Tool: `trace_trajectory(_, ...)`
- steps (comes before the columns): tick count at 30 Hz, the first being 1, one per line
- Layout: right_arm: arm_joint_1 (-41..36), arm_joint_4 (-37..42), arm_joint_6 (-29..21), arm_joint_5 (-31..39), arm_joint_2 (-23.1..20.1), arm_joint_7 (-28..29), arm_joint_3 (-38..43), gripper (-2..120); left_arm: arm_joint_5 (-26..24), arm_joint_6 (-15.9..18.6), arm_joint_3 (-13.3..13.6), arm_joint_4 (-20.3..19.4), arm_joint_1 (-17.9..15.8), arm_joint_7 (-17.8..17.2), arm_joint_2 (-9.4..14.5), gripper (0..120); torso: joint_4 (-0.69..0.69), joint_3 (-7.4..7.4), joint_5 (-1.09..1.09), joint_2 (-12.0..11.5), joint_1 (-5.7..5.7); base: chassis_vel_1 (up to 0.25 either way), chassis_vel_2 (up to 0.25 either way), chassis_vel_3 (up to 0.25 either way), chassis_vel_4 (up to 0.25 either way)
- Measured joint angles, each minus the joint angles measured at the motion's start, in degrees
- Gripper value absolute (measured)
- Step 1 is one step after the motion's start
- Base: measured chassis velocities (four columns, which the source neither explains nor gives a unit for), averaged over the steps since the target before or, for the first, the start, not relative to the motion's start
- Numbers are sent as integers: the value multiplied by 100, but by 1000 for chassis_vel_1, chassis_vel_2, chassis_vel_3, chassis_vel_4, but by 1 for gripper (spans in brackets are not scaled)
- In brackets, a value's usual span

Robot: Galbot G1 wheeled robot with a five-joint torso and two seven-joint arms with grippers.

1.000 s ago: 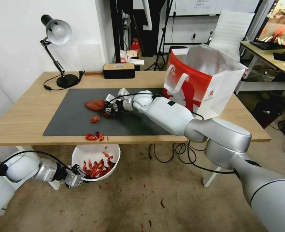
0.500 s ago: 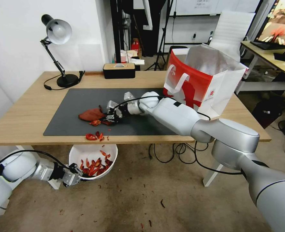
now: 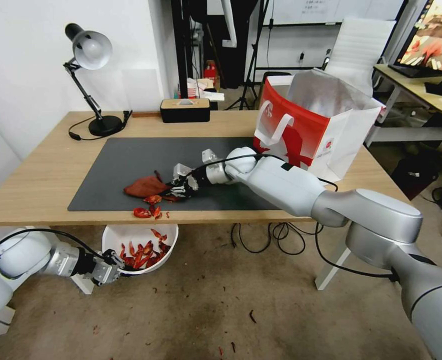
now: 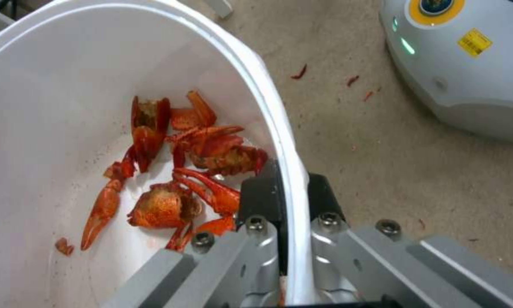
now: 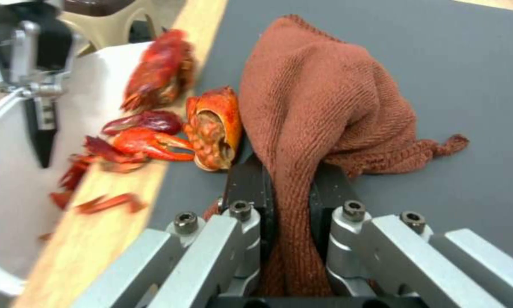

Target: Sweep shrimp from table into container with towel, then put container into takeout bag.

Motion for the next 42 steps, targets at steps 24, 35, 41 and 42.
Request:
trace_trajectory(24,-24,1145,-152,152,-458,92,-423,8,-11,110,46,-141,-50,-6,30,0,0,1,-2,-1,1,0,0,0,0)
trace_trajectory(35,-72,1841,-367,327,-693,183,-635,8,-11,113,27,-213,6,-6,28,0,2,5,-5,-4,3,0,0,0,0)
trace_trajectory(41,-100,1897,-383,521,-677,294,-182,8,-9,113,-77,-250,112,-6,30,0,3,3,-4,-4,2,0,0,0,0)
trace_trajectory(42,-111,1897,-384,570,-677,331,-7,8,-7,113,-112,-260,150,-6,31,0,4,3,-4,-3,2,0,0,0,0)
